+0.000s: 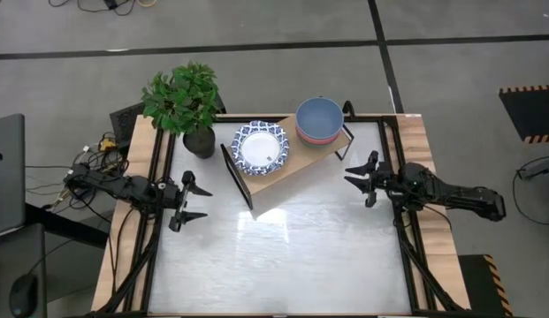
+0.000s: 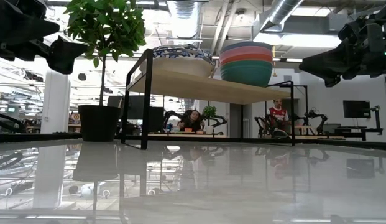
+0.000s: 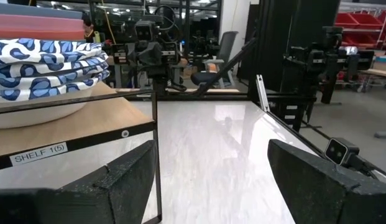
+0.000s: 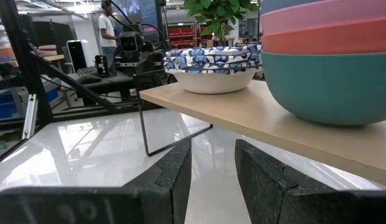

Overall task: Place and stack bowls onto a shelf
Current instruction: Return to Home Position

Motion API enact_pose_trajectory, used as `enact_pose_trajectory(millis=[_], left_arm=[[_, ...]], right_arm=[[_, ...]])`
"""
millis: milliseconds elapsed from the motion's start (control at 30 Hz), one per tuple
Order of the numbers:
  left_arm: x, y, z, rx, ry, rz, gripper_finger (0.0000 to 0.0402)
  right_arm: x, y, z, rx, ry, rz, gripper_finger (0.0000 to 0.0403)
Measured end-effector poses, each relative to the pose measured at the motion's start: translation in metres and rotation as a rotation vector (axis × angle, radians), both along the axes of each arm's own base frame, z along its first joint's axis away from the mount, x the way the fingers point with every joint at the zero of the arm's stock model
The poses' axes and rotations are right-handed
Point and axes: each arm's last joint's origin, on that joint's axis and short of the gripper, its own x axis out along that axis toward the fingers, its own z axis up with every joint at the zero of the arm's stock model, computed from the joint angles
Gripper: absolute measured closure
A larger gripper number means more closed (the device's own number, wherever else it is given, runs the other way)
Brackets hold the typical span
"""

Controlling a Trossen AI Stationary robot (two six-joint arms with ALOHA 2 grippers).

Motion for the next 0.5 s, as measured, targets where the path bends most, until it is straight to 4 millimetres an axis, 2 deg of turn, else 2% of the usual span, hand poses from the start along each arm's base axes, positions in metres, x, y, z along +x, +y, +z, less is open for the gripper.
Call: enact_pose_trajectory(millis=[500], left_arm=[[0.0000,0.0000,0.0001,-0.034,0.004,-0.002,0.0109]], right_arm=[[0.0000,0.0000,0.0000,0.001,0.000,0.001,0.0253]])
